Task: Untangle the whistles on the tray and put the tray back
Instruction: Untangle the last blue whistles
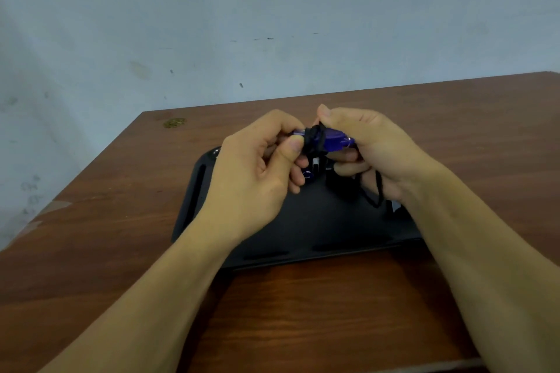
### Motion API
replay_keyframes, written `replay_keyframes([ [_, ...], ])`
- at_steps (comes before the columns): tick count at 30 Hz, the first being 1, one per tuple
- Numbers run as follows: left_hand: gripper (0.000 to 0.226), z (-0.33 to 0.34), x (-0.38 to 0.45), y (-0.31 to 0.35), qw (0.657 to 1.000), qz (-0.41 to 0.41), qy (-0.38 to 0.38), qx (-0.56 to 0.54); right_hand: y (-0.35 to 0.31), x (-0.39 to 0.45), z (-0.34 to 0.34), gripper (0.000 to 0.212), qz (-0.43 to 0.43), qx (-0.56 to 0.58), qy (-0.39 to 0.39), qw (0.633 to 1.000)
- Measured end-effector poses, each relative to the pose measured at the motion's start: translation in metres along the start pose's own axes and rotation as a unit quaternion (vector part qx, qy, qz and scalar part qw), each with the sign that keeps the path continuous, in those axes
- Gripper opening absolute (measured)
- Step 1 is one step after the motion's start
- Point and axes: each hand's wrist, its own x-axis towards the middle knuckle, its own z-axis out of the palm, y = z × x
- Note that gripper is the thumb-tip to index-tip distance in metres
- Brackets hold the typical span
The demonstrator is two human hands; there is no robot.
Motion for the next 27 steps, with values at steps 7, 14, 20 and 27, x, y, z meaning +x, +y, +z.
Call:
replay_keyframes([
  [7,0.021,0.004,0.003,-0.005,0.991,-0.050,0.058,-0.109,0.018,0.011,0.020,0.025,0.078,0.157,0.013,0.984],
  [14,0.018,-0.004,0.011,-0.019,0.984,-0.076,0.153,-0.045,0.033,0.007,0.038,0.037,-0.101,-0.197,0.073,0.972],
  [20,0.014,-0.012,0.012,-0.027,0.974,-0.076,0.158,0.143,0.026,-0.002,0.041,0.019,-0.205,-0.463,0.059,0.860],
  [27,0.008,-0.016,0.014,-0.020,0.939,-0.029,0.075,0.336,0.004,-0.009,0.029,0.031,-0.240,-0.490,0.149,0.825],
])
